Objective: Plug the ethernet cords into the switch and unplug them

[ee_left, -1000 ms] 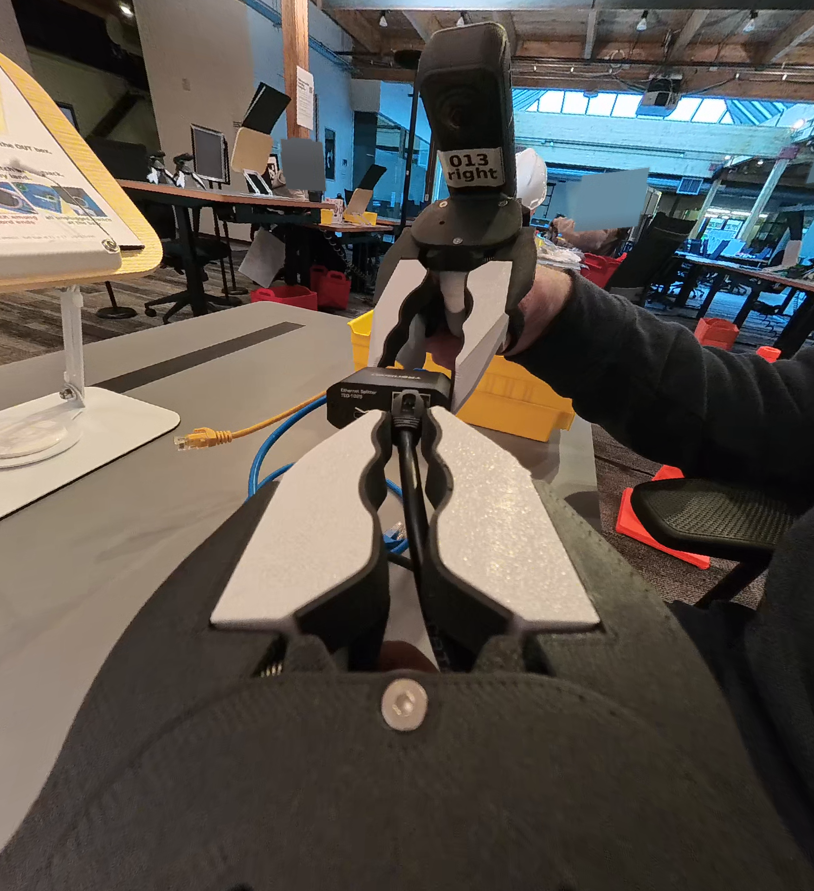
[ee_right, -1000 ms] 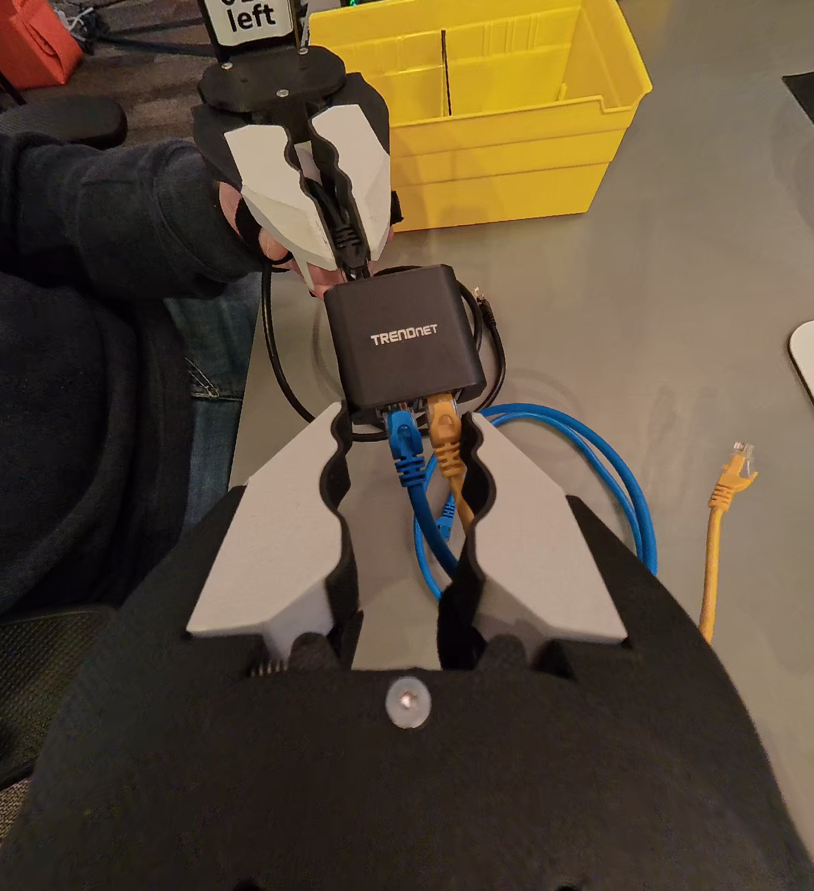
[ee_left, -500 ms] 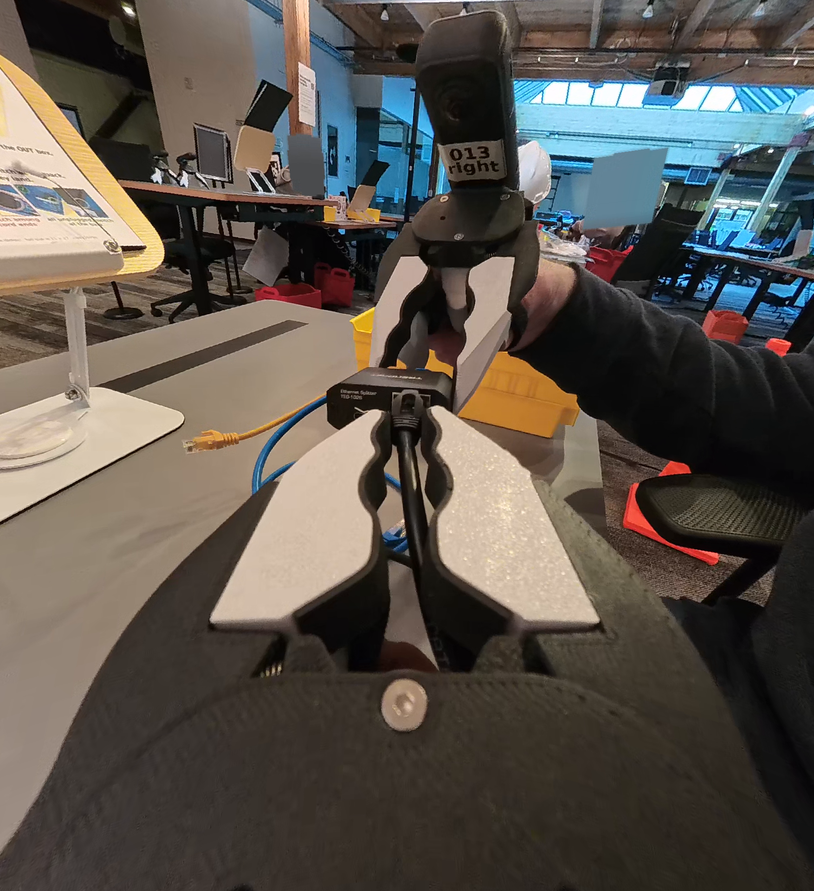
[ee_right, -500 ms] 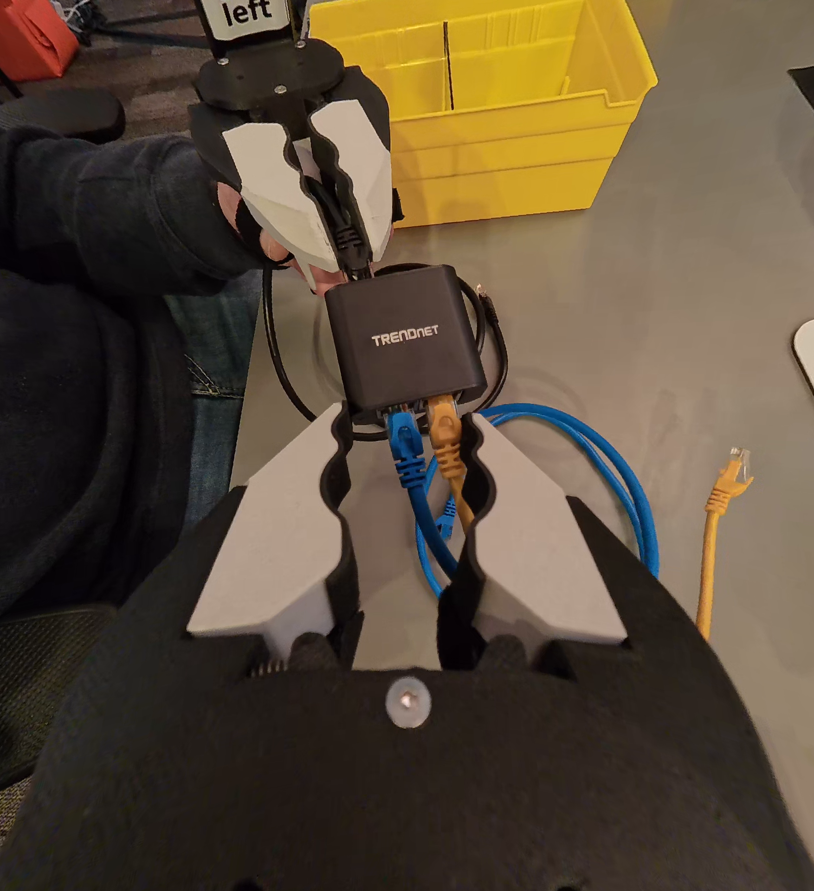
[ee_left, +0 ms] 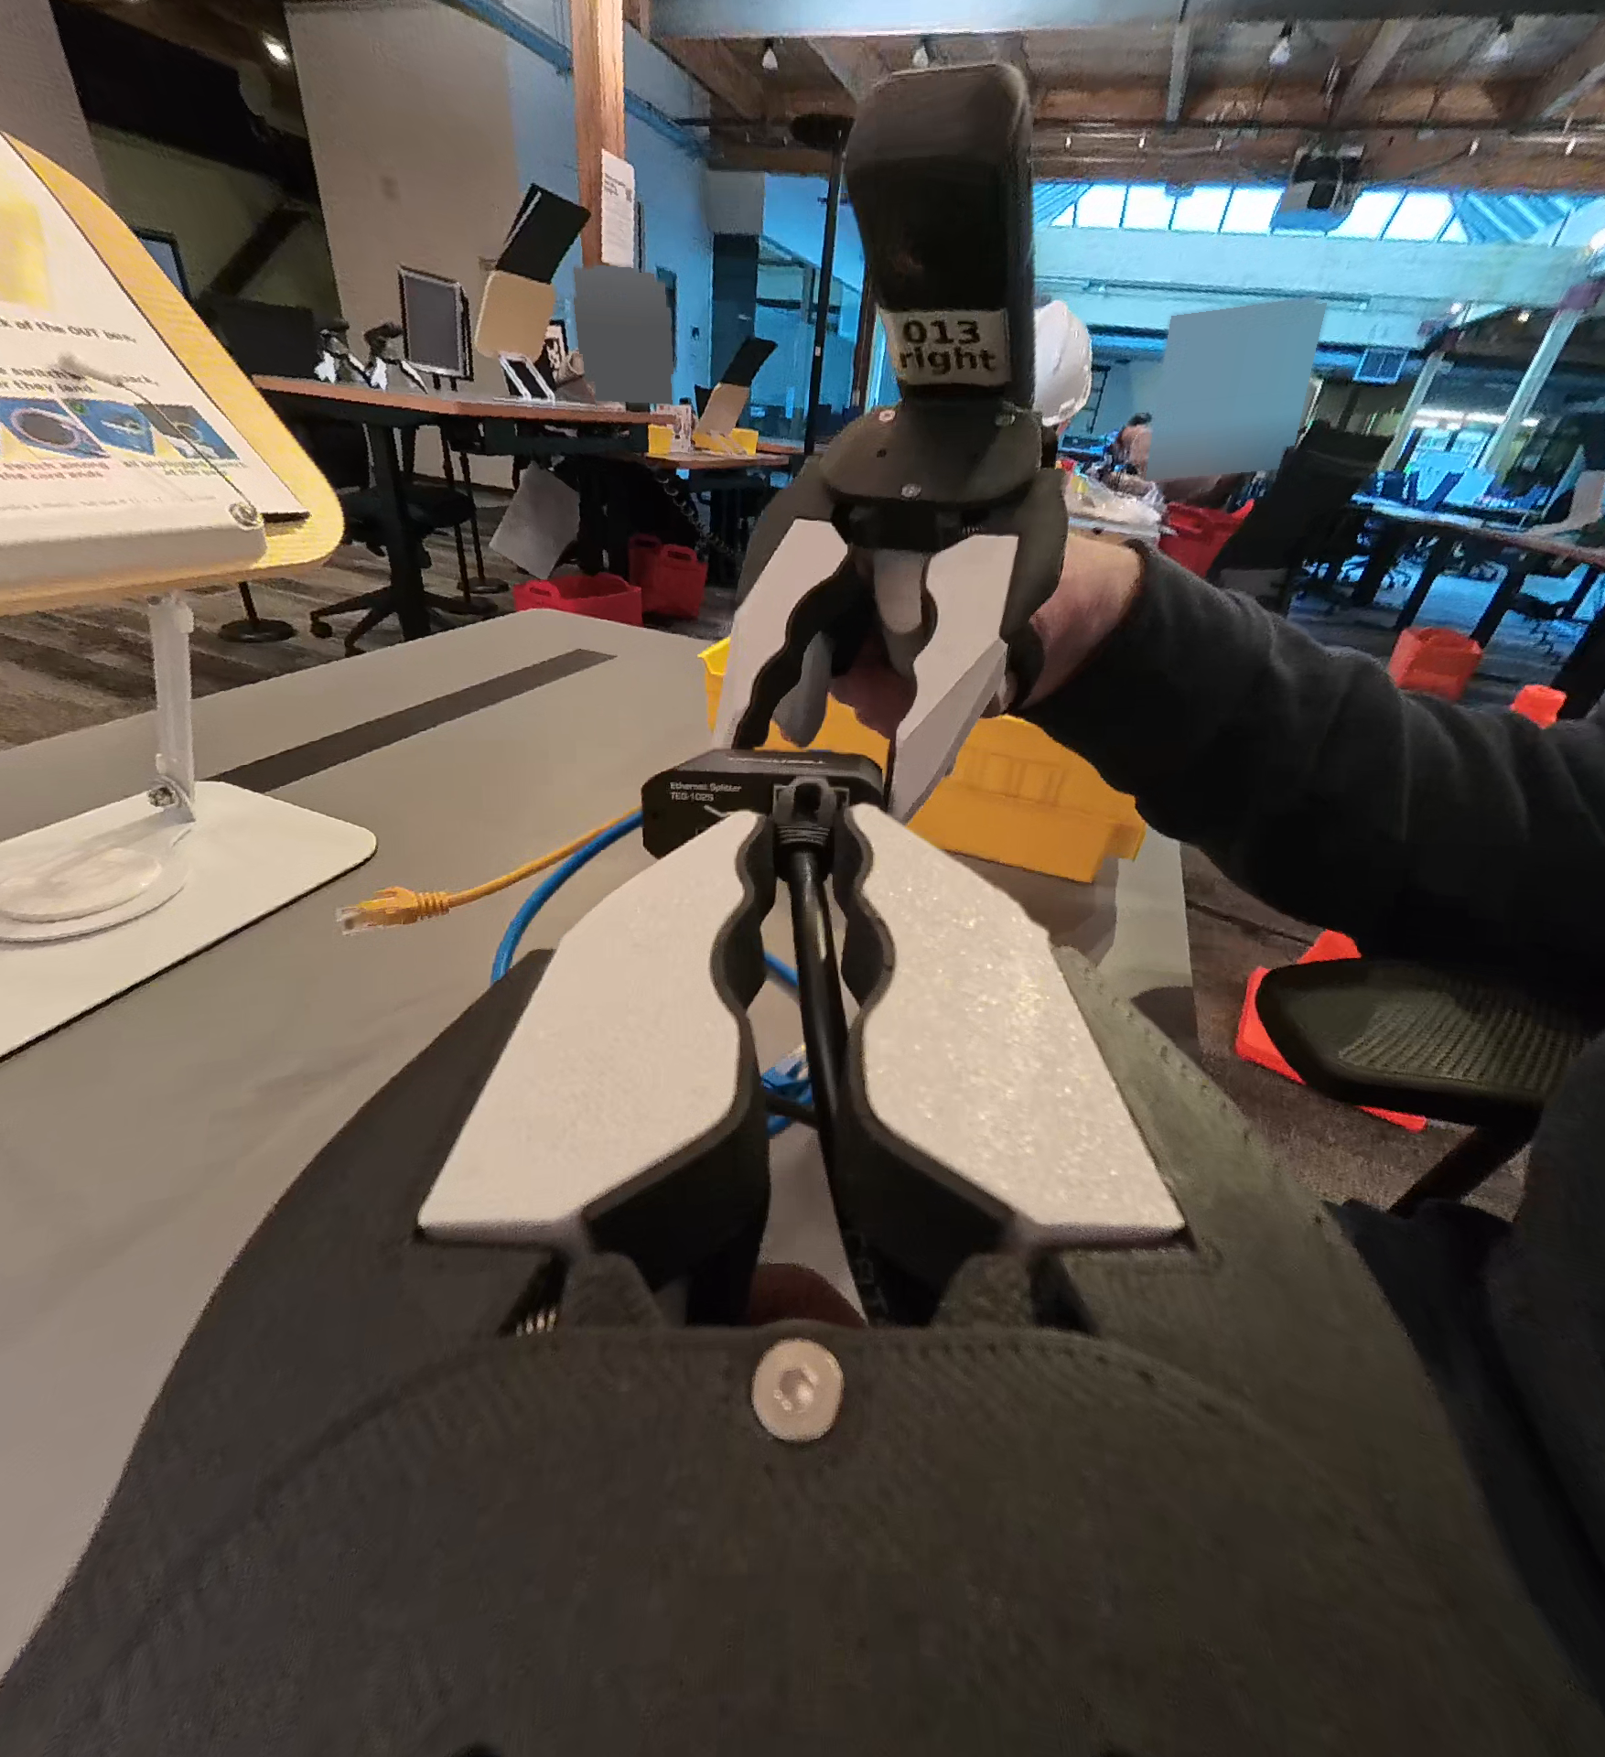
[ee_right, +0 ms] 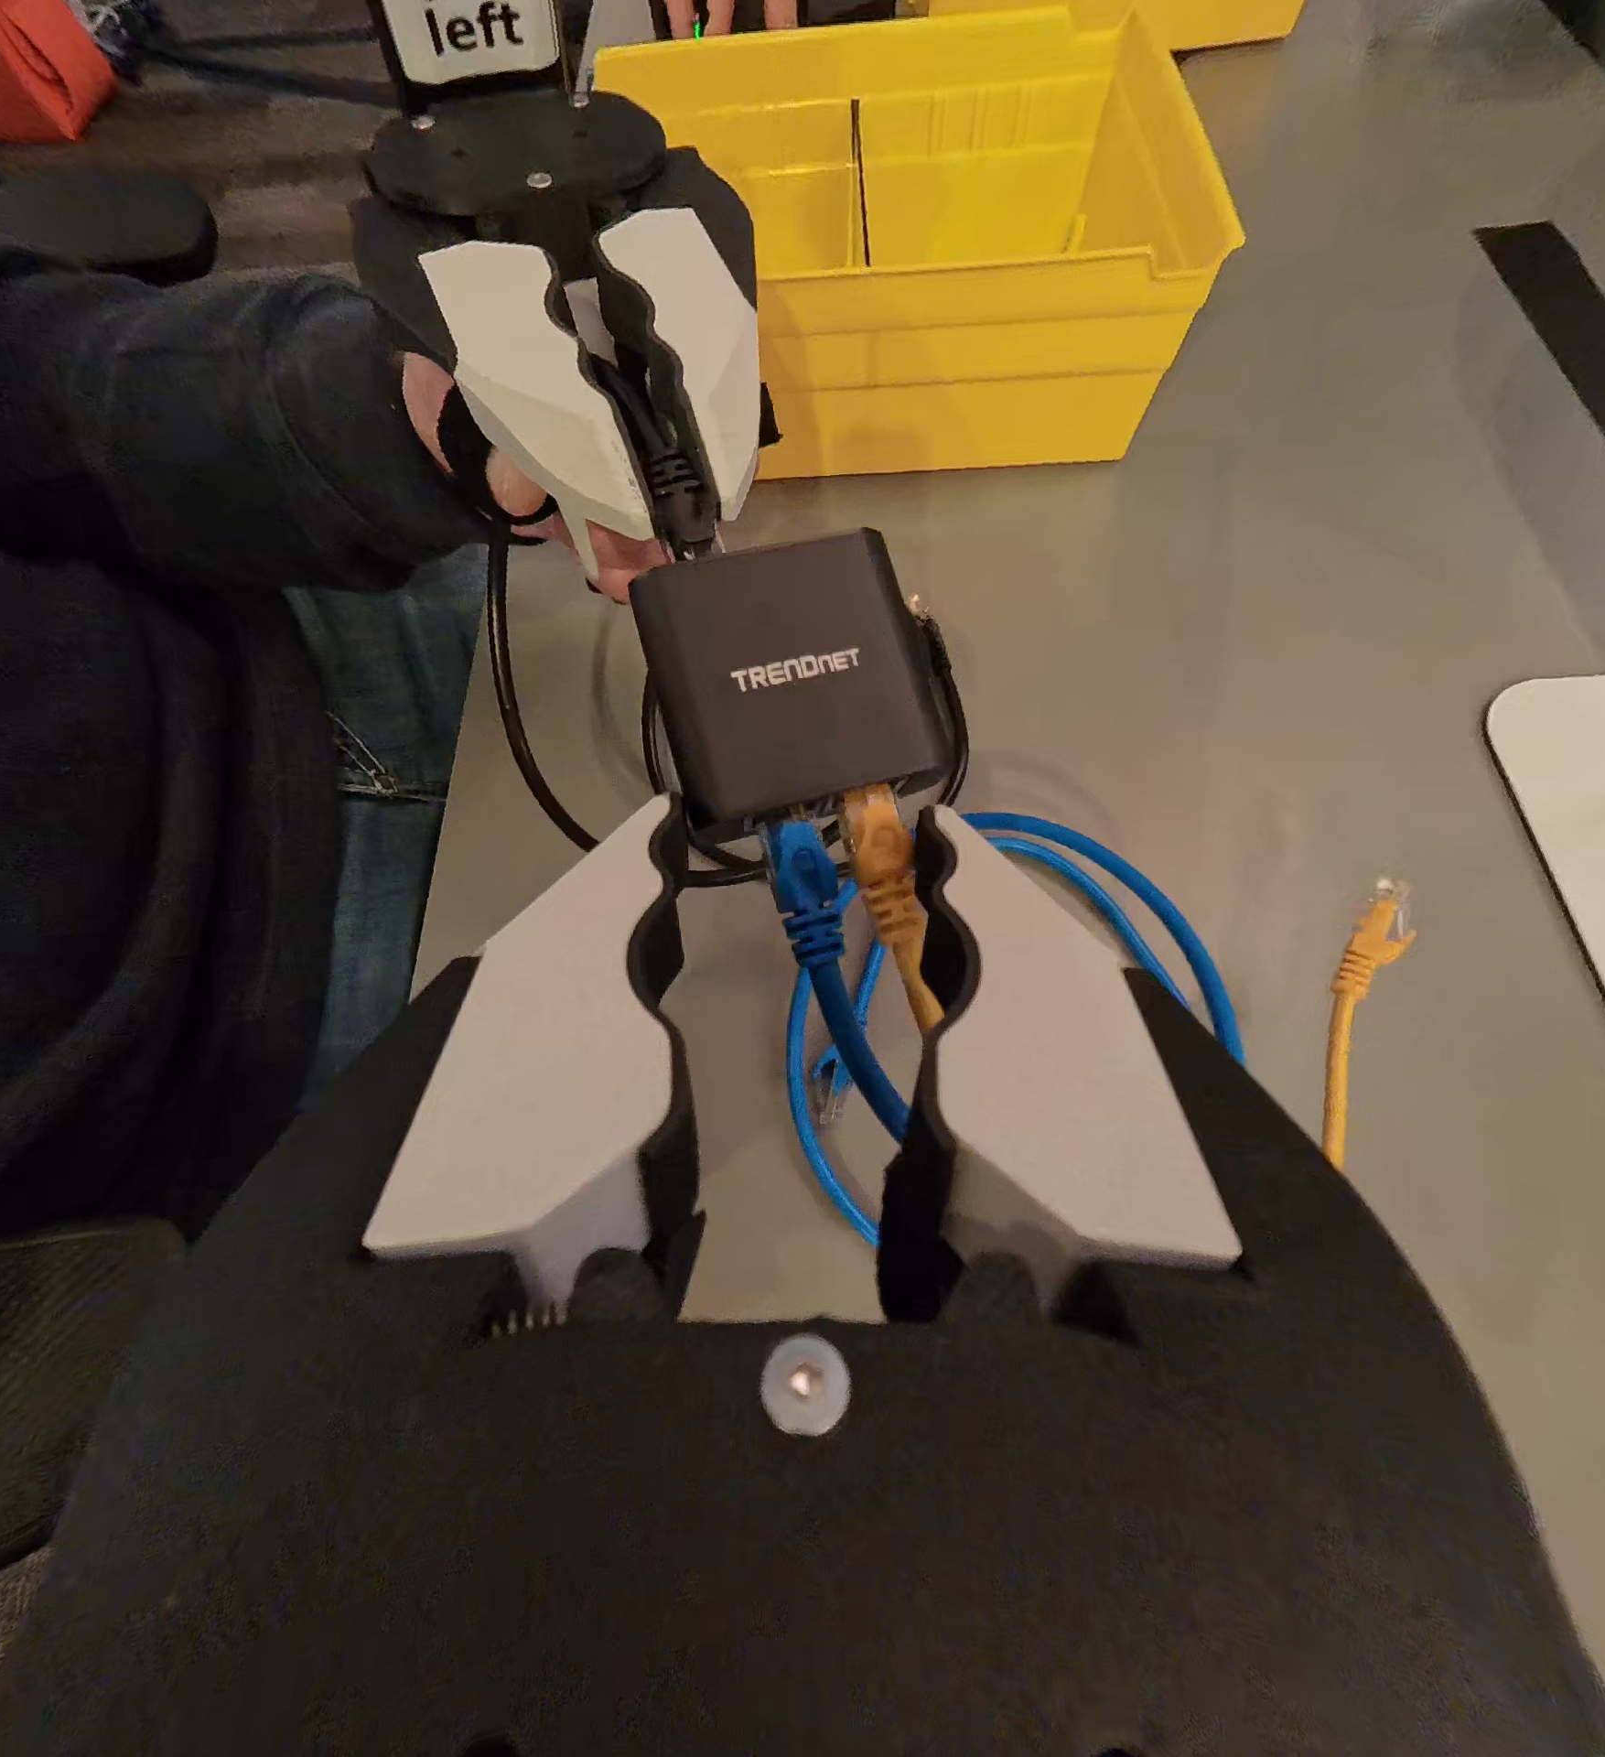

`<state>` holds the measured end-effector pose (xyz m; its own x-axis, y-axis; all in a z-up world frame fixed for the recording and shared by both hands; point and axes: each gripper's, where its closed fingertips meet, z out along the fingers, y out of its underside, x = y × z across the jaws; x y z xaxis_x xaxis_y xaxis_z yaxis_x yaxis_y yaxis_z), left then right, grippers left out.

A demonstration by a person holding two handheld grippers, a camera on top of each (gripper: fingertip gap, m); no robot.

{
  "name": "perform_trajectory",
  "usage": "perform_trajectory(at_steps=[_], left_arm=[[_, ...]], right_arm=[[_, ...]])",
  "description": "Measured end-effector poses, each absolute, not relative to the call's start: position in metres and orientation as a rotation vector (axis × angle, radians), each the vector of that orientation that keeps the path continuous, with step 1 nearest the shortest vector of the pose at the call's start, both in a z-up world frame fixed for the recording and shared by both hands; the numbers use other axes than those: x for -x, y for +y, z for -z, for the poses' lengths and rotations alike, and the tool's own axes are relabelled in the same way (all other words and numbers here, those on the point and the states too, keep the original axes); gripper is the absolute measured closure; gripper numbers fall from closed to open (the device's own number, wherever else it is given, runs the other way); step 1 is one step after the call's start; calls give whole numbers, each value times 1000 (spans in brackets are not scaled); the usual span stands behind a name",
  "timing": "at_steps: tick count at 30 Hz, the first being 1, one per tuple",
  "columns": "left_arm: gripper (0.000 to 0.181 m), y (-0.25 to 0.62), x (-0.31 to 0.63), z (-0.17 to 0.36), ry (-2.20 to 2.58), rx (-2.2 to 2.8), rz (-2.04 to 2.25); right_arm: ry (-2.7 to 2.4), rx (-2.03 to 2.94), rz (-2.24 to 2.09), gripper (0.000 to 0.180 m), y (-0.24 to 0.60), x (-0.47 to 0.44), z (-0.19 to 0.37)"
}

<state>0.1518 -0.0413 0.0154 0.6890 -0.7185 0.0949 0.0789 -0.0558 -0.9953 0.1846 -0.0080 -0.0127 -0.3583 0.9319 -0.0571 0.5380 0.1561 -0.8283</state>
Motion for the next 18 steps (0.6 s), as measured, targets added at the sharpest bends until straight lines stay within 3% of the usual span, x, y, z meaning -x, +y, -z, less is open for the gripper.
perform_trajectory(at_steps=[18], left_arm=[[169, -40, -162, -24, 570, 1502, 640]], right_arm=[[-1959, 1318, -1178, 135, -13, -190, 11]])
